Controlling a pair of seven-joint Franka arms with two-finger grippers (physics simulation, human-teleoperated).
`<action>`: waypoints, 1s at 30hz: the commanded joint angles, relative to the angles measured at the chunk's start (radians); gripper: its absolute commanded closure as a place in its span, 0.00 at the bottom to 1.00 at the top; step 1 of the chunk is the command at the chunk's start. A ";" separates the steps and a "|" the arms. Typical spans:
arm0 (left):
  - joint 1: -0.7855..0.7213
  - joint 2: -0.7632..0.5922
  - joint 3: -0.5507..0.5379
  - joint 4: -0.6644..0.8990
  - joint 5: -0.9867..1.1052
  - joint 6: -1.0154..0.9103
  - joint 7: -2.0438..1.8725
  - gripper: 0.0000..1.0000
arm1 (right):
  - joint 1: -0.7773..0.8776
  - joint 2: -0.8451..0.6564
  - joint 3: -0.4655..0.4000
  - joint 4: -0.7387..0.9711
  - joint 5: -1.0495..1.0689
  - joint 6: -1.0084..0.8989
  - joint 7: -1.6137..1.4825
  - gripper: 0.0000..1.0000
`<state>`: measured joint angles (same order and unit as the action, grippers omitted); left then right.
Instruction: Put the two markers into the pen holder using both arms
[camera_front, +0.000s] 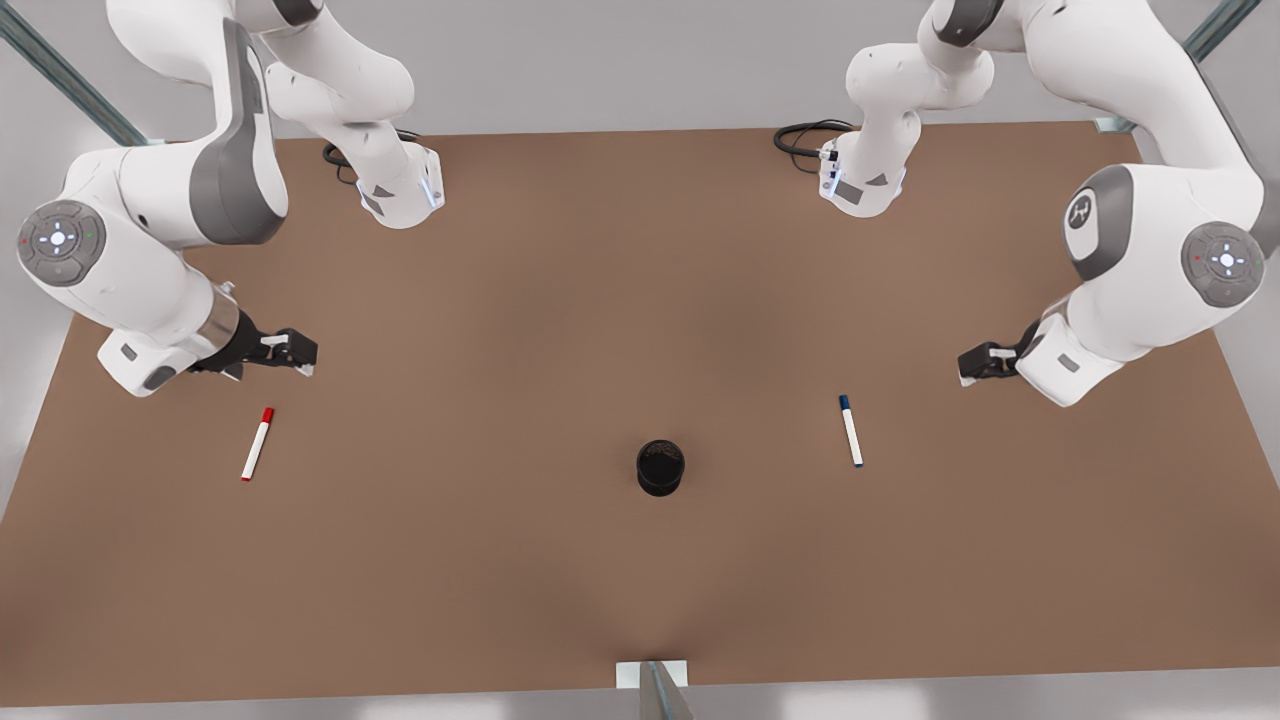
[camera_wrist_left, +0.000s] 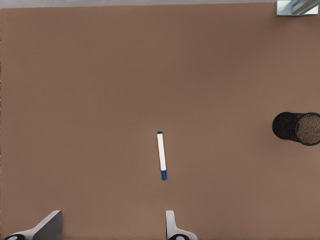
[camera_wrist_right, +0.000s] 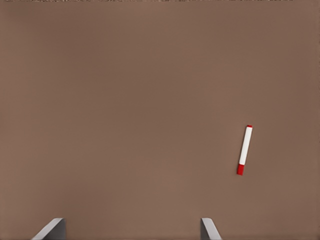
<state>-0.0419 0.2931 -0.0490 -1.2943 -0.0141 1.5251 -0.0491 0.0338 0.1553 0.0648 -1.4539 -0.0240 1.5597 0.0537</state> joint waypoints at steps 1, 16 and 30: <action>0.001 0.001 0.000 0.000 0.016 0.021 0.045 0.00 | -0.006 0.003 -0.003 0.001 -0.011 0.020 0.046 0.00; -0.056 0.235 0.001 -0.542 -0.058 0.857 -0.354 0.00 | -0.167 0.355 -0.030 0.130 -0.008 0.204 -0.006 0.00; -0.069 0.367 0.001 -0.491 -0.018 0.873 -0.364 0.26 | -0.290 0.523 -0.039 0.115 -0.016 0.378 0.041 0.00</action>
<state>-0.1107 0.6569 -0.0475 -1.7892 -0.0461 2.3765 -0.3156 -0.2603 0.6778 0.0267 -1.3375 -0.0296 1.8481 0.0613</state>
